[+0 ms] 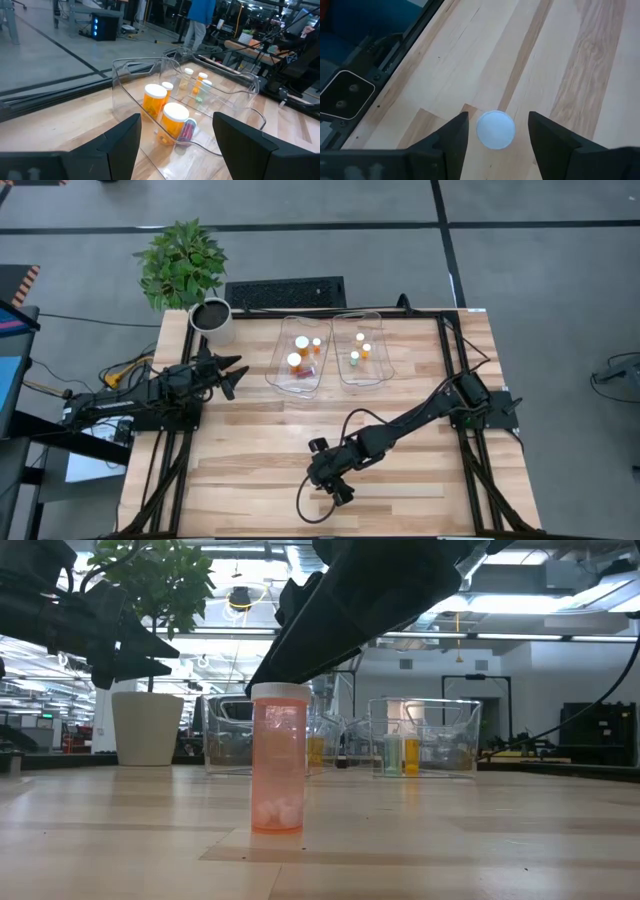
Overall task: Pick and place medicine bottles into bin by pill shape (circle, oval)
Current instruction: Put the pink tablet bottle into the right transparent bin
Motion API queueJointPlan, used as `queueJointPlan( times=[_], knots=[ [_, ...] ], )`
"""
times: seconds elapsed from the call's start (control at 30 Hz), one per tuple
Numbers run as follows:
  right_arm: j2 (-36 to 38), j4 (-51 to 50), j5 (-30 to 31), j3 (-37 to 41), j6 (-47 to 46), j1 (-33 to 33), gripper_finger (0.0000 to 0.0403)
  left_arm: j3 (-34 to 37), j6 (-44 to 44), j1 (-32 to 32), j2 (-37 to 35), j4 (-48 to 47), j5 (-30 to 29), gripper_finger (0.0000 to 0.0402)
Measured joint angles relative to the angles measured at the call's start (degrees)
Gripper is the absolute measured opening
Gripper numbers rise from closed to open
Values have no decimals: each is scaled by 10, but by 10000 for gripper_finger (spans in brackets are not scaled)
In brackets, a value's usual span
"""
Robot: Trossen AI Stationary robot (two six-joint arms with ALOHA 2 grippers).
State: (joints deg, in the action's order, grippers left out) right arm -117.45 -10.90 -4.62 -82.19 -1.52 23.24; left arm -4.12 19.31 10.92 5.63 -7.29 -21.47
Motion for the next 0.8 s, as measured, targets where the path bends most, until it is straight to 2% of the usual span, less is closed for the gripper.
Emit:
queueJointPlan(
  times=[0.5,0.8],
  knots=[
    [-13,24,5,-1,4,0,210,0,0,0,0,-7,0,240],
    [-35,31,-31,-4,-2,0,210,0,-2,0,0,-8,0,240]
  ],
)
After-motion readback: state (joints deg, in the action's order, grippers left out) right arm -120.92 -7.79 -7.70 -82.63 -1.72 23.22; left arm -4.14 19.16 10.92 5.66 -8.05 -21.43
